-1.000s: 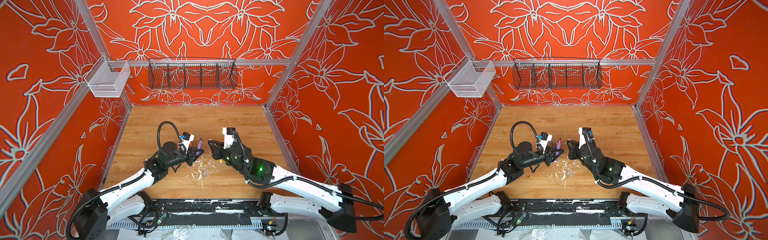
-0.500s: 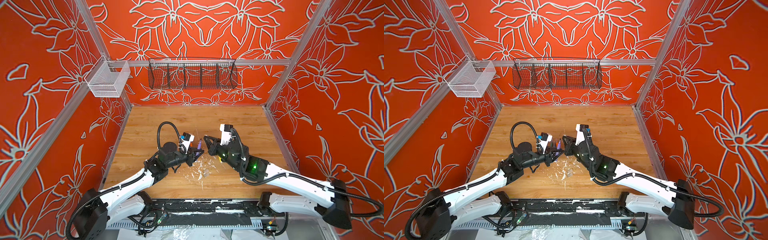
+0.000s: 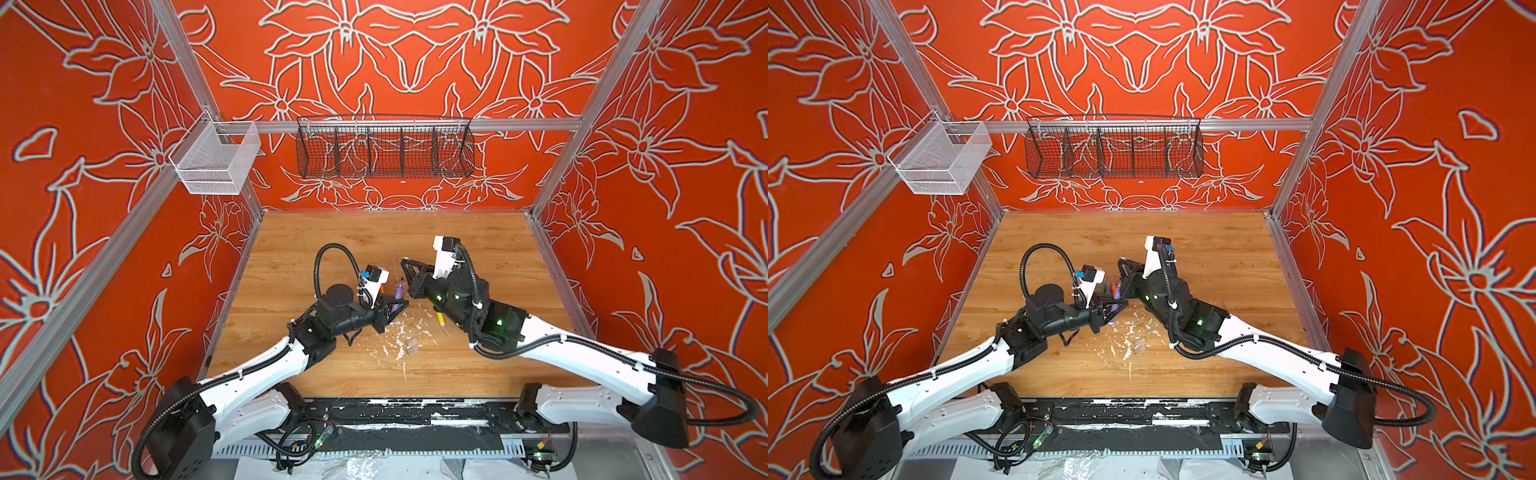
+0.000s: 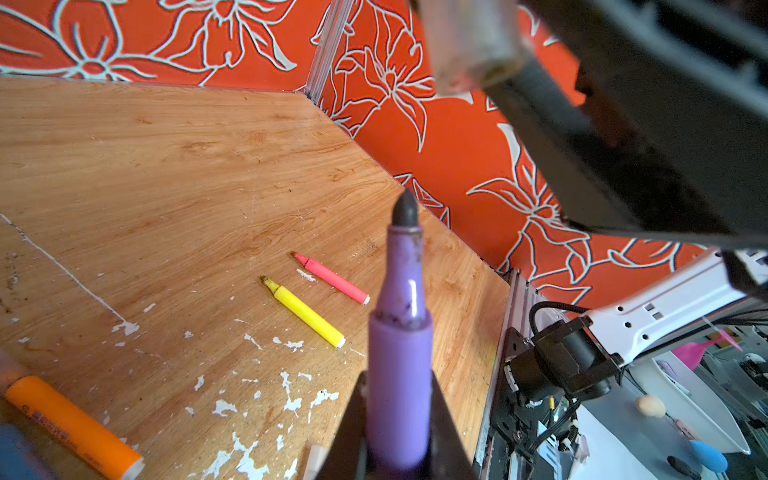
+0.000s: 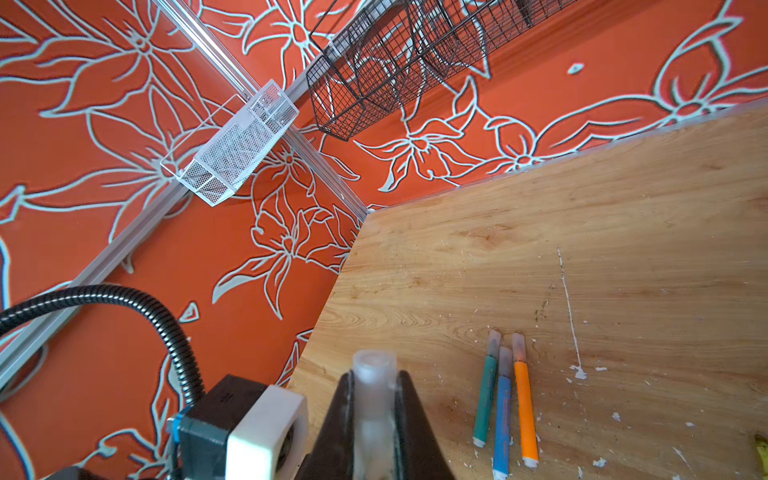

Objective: Insert the pens into the pen caps
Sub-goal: 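Lift the cap with the right gripper and carry it toward the purple marker, then lower the cap onto the purple marker tip held by the left gripper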

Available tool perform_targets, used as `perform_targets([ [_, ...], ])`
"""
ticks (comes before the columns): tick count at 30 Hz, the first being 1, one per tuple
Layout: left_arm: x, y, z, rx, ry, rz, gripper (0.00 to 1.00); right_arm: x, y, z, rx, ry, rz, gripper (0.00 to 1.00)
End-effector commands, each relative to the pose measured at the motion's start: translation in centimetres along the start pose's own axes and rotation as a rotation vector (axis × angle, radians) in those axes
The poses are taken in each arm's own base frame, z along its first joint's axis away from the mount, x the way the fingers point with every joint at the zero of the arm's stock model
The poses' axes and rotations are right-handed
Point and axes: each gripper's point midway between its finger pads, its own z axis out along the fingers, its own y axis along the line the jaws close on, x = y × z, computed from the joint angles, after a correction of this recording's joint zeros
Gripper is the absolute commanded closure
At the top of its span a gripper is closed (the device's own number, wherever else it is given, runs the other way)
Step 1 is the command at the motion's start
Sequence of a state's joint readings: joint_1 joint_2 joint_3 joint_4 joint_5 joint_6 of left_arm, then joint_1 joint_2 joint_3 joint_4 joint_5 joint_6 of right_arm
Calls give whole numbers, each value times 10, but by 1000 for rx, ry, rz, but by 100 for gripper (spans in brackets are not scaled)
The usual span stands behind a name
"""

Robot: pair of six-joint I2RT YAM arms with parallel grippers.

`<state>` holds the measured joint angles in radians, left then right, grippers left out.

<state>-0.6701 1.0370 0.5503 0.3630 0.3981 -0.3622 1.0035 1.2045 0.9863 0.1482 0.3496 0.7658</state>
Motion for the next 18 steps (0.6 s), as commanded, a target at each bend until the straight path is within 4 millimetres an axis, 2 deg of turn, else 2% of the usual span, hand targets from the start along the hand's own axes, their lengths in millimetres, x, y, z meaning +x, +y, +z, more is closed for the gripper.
perform_targets([
  [1, -5, -7, -2, 29, -30, 32, 100, -6, 5, 4, -11, -14, 9, 100],
  [18, -8, -3, -6, -8, -53, 41, 100, 23, 1, 6, -56, 82, 44, 100],
])
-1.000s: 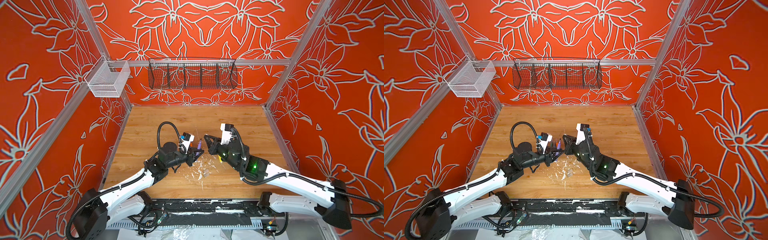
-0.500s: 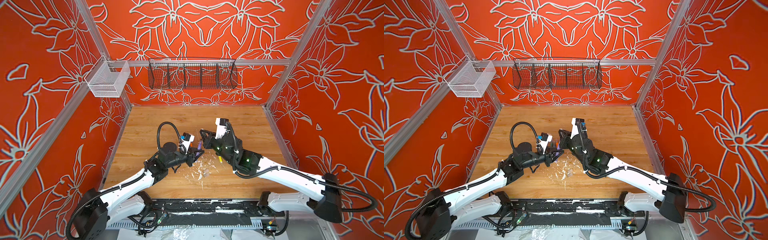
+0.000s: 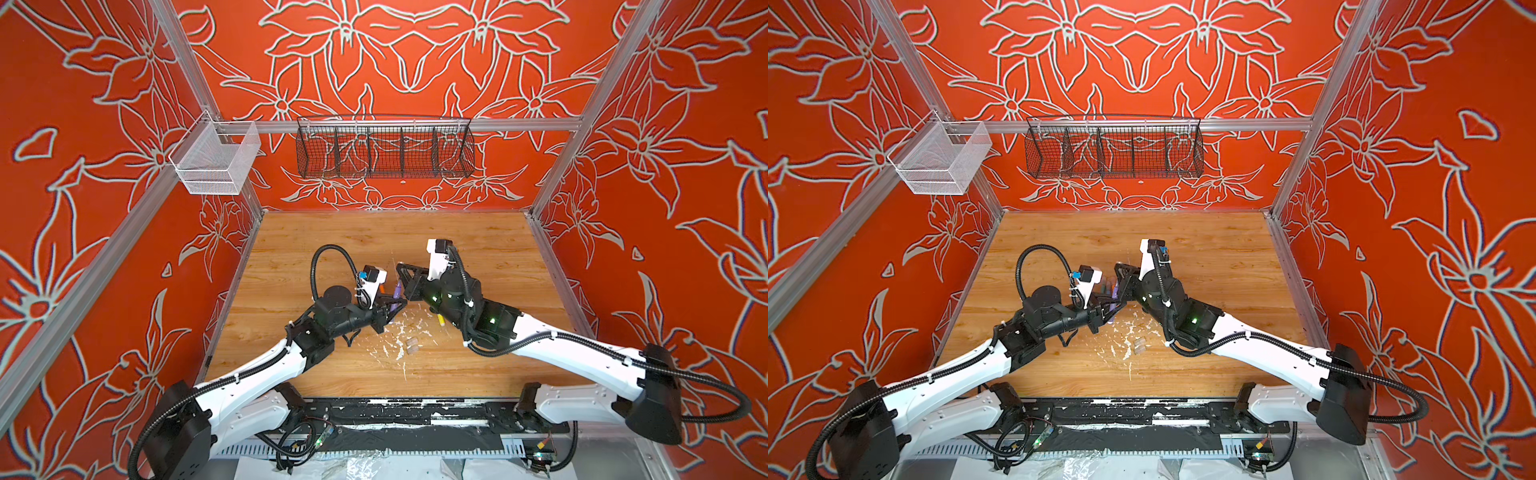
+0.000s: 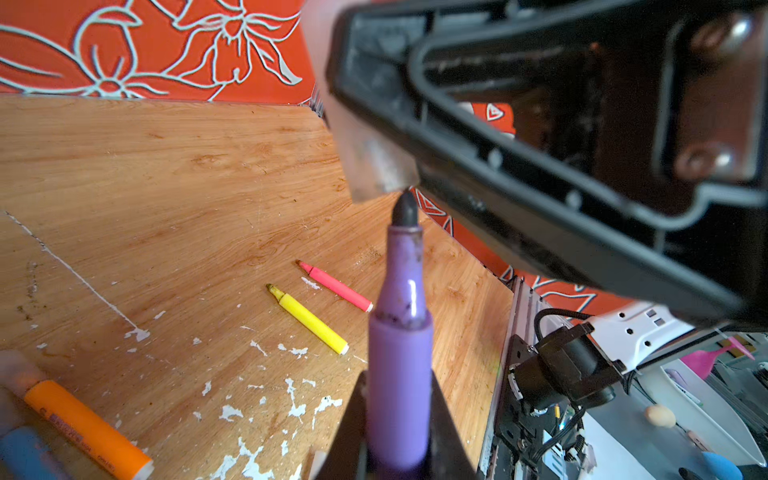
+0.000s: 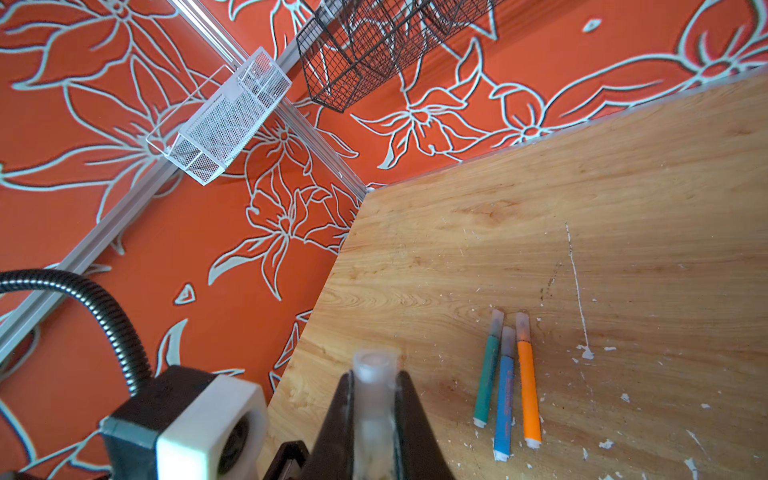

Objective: Insert the pens into the pen caps
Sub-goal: 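Lower the cap onto the purple marker tip held by the left gripper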

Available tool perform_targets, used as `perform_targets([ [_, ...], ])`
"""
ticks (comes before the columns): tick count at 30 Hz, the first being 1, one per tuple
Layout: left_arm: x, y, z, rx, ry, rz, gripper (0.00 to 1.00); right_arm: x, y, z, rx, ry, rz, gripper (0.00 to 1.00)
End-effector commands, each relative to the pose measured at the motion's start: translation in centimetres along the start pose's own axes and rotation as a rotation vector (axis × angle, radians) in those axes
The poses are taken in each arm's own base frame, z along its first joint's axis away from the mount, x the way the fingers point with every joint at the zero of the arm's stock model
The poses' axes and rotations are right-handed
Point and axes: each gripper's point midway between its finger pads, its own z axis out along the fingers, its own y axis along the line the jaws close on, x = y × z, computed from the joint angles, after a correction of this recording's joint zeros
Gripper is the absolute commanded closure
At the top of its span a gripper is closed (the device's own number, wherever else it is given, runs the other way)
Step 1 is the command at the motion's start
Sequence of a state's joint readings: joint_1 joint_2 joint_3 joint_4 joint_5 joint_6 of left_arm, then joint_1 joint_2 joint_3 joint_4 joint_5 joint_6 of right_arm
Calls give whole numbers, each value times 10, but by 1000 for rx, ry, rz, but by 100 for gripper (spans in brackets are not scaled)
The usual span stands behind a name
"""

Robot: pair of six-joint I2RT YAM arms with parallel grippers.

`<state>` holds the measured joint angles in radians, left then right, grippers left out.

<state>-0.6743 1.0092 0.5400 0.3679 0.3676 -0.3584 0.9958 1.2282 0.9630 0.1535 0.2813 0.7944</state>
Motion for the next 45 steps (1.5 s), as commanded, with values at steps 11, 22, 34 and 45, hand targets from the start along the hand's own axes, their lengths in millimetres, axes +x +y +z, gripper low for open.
perform_targets([
  [11, -2, 1, 2, 1, -14, -10, 100, 16, -1, -6, -71, 44, 64, 100],
  [22, -13, -4, -4, 135, -42, -120, 100, 43, 2, -5, -175, 88, 59, 100],
  [34, -17, -5, -8, 145, -65, -135, 100, 80, -5, -25, -180, 64, 42, 100],
  [45, -19, -7, -15, 145, -93, -105, 100, 97, -4, -27, -185, 95, 62, 95],
])
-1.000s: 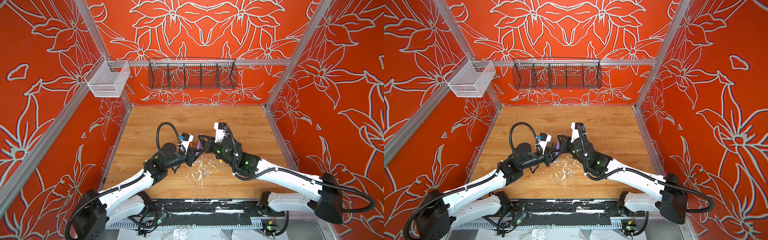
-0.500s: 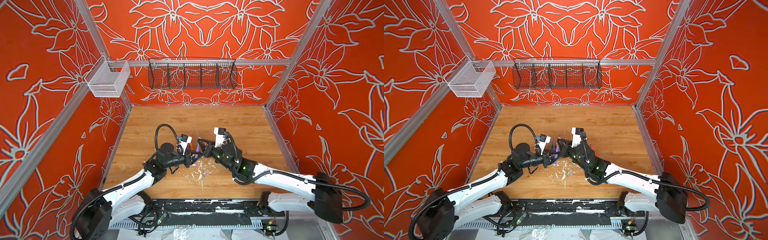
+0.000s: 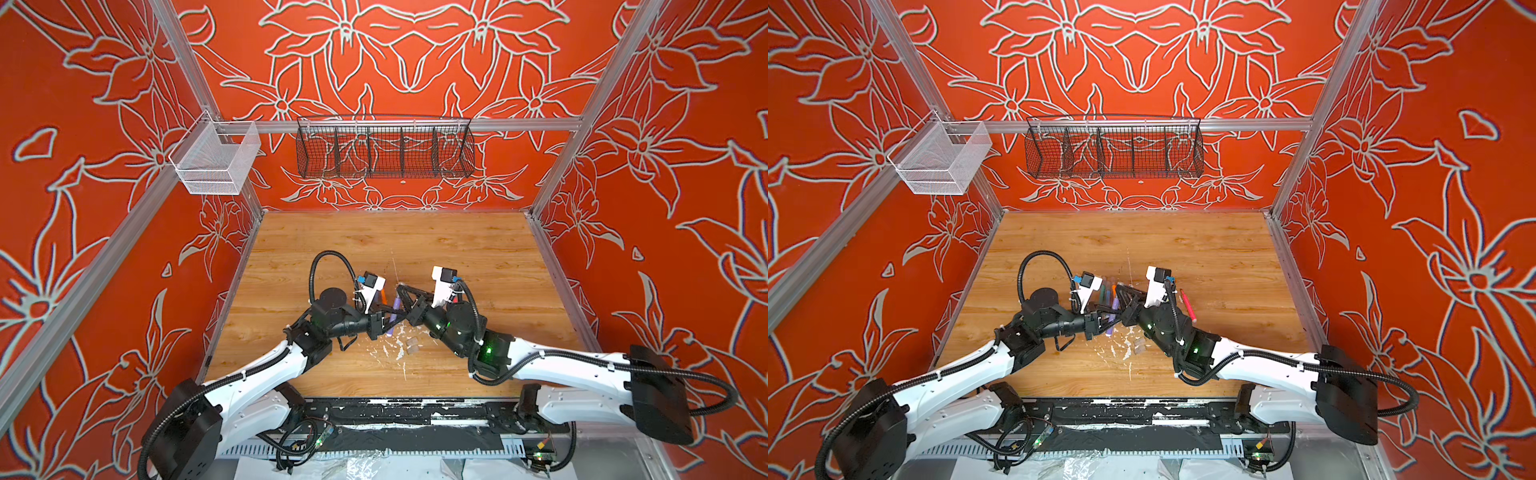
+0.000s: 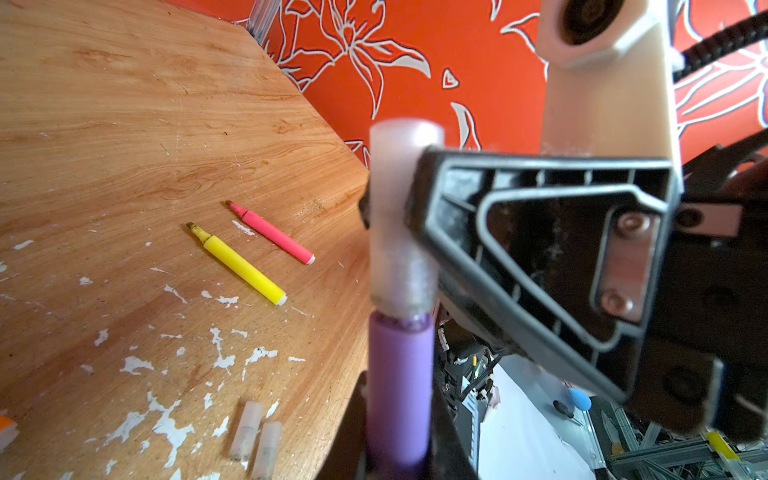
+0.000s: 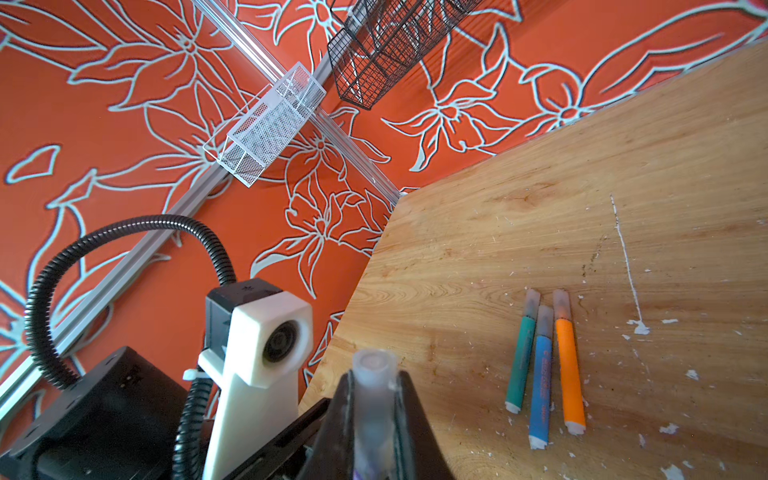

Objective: Insert the pens into the pen caps
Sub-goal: 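Lower the cap onto the purple marker tip held by the left gripper, then press the cap down onto the purple marker with the right gripper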

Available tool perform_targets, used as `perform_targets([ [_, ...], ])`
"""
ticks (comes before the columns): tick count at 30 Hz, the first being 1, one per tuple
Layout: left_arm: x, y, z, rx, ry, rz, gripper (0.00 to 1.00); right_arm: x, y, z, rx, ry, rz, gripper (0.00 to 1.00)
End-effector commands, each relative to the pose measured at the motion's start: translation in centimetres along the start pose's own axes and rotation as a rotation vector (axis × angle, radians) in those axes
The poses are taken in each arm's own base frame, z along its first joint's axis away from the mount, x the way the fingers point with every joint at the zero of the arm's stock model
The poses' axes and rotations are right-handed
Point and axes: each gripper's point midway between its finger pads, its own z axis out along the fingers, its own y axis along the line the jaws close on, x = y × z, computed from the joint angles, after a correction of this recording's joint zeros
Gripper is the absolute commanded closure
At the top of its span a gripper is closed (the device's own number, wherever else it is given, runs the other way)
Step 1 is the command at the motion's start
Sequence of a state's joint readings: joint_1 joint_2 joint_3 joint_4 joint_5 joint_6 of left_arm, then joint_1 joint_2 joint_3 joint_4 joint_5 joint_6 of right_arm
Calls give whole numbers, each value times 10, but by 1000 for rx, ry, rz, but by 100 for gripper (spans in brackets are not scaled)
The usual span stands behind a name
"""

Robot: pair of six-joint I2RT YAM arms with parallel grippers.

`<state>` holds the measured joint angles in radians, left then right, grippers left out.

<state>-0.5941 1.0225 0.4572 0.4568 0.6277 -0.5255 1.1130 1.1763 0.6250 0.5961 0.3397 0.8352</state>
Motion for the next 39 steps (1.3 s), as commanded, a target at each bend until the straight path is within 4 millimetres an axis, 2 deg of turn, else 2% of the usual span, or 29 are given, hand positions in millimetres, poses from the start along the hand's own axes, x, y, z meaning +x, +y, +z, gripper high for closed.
perform_targets([
  [1, -44, -10, -9, -3, -174, 95, 100, 45, 3, -8, -36, 162, -8, 88],
  [3, -43, -10, -9, 0, -175, 108, 100, 43, 6, -11, -42, 160, -13, 78],
  [6, -39, -7, -10, -9, -175, 128, 100, 31, 3, -18, -21, 125, -39, 67],
  [7, -44, -15, -16, 3, -198, 157, 100, 25, 2, -21, -19, 105, -54, 64],
  [13, -41, -22, -18, 28, -193, 211, 100, -5, 5, -39, -10, 66, -127, 57],
  [16, -39, -22, -15, 35, -179, 216, 100, -23, 5, -40, -18, 65, -122, 53],
  [19, -37, -23, -10, 44, -157, 222, 100, -35, 13, -31, -45, 106, -106, 53],
  [22, -37, -27, -8, 50, -146, 236, 100, -38, 27, -22, -69, 133, -145, 50],
  [23, -32, -21, -4, 42, -128, 226, 100, -38, 30, -19, -71, 137, -152, 49],
  [31, -28, -19, 2, 36, -98, 234, 100, -41, 42, 8, -60, 164, -193, 46],
  [37, -28, -20, 2, 36, -99, 239, 100, -39, 39, 21, -35, 179, -197, 55],
  [39, -27, -20, 2, 33, -98, 238, 100, -39, 39, 23, -33, 180, -199, 63],
])
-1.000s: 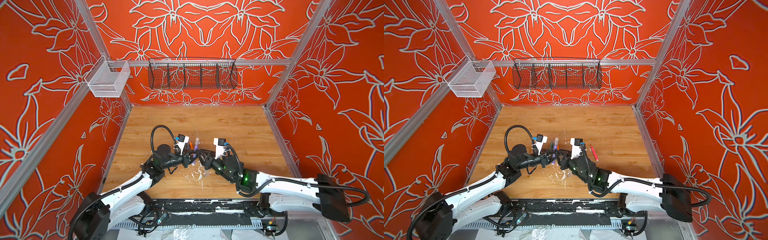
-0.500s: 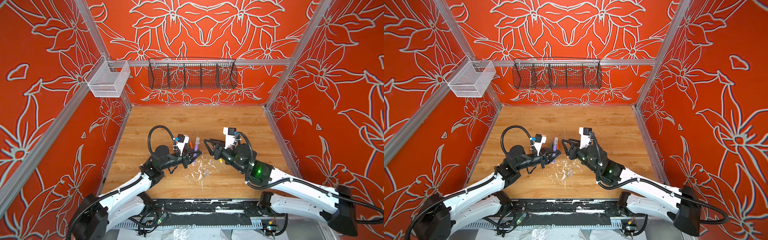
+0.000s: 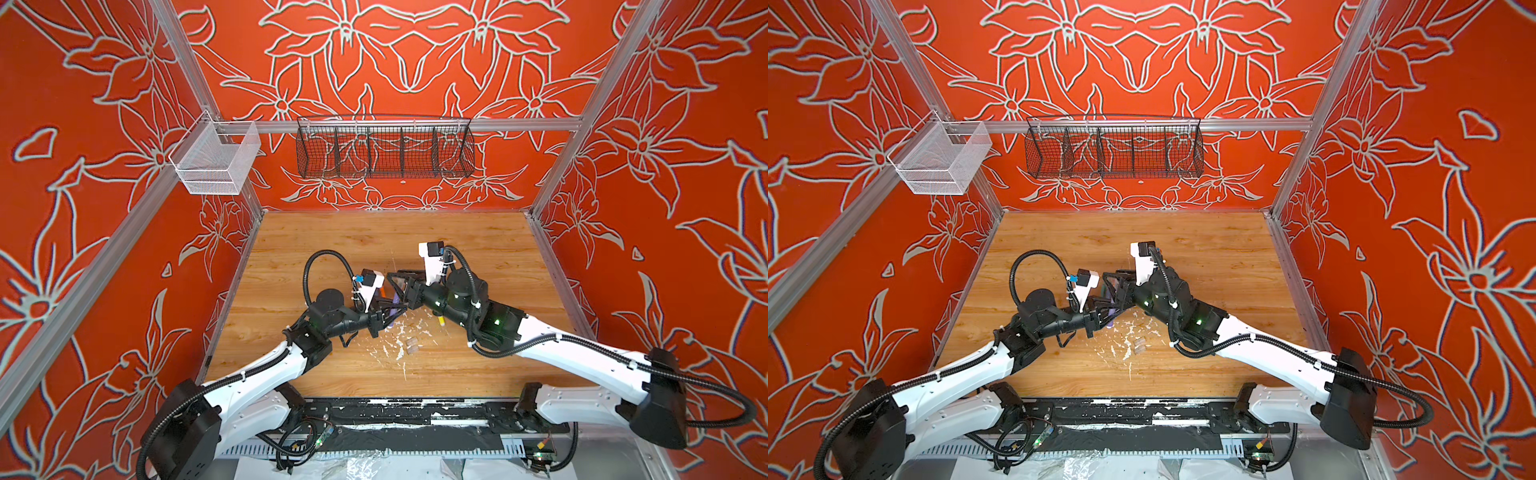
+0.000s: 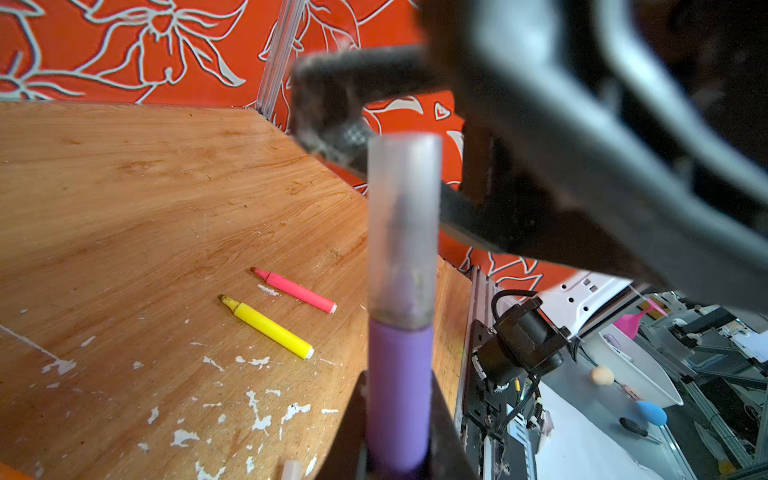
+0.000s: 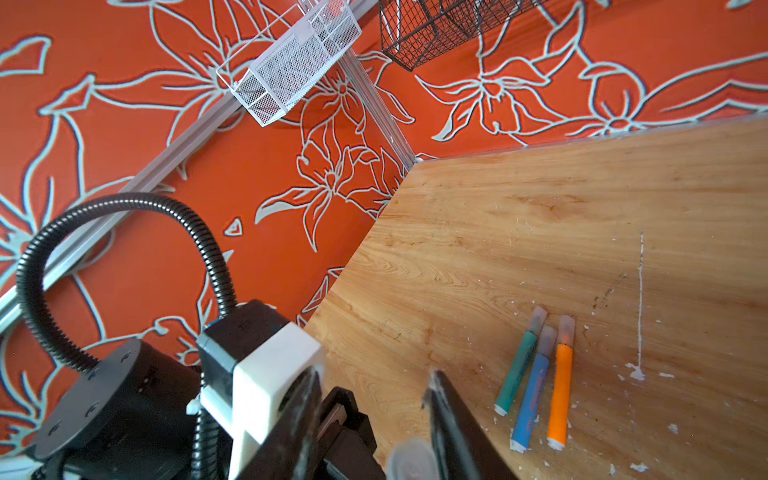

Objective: Insert the pens into the pen caps
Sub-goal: 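Press the cap down onto the purple marker with the right gripper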

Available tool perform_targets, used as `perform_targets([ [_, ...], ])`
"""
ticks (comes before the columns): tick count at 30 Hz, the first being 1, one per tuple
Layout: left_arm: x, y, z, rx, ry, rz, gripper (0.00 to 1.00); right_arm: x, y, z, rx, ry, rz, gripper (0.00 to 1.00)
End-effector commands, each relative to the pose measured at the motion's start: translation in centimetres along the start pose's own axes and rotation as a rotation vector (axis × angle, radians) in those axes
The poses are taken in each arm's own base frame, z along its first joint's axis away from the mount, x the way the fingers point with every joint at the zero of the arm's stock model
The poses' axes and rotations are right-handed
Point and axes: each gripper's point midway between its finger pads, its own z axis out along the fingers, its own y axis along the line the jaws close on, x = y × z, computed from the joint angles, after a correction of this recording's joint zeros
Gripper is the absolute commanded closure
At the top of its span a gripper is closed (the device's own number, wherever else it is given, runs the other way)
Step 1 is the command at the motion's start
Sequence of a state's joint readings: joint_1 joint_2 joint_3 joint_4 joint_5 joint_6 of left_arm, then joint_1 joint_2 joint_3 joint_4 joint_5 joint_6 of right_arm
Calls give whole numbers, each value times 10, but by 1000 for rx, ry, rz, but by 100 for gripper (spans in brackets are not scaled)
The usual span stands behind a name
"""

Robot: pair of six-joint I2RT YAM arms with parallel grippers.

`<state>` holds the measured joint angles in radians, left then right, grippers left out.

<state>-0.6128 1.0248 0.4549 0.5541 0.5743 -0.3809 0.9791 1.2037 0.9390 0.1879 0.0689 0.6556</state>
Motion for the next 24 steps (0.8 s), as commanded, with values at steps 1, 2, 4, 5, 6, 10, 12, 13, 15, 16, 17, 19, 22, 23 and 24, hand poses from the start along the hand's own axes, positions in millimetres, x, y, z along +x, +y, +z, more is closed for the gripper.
perform_targets([
  [1, -13, -9, 2, 28, -19, 40, 100, -8, 6, 1, -10, 0, -6, 67],
  [2, -13, -9, 2, 27, -18, 39, 100, -9, 6, 2, -11, -1, -5, 70],
  [4, -12, -9, 2, 25, -17, 40, 100, -8, 6, 2, -13, 2, -7, 78],
  [5, -13, -9, 2, 25, -17, 40, 100, -7, 6, 2, -12, 5, -8, 84],
  [6, -13, -8, 2, 22, -17, 39, 100, -5, 6, 3, -12, 13, -9, 90],
  [10, -12, -3, 1, -6, -26, 31, 100, 14, -2, 3, -13, 58, 5, 100],
  [12, -12, -2, 2, -10, -26, 28, 100, 26, -7, 2, -17, 82, 18, 100],
  [13, -12, -2, 2, -12, -25, 25, 100, 34, -11, 1, -15, 97, 26, 100],
  [15, -13, 0, 3, -20, -29, 21, 100, 49, -16, -1, -17, 126, 38, 100],
  [16, -14, 2, 3, -29, -30, 19, 100, 55, -15, -3, -24, 137, 42, 100],
  [17, -15, 4, 4, -40, -33, 18, 100, 62, -13, -4, -33, 151, 39, 100],
  [19, -18, 11, 4, -79, -44, 15, 100, 77, -7, -7, -45, 185, 12, 100],
  [22, -25, 24, 3, -165, -59, -13, 100, 96, 0, -11, -60, 217, -21, 100],
  [23, -28, 24, 3, -171, -66, -9, 100, 101, 1, -11, -65, 225, -24, 100],
  [24, -33, 22, 2, -174, -76, -1, 100, 106, -1, -12, -73, 232, -26, 100],
])
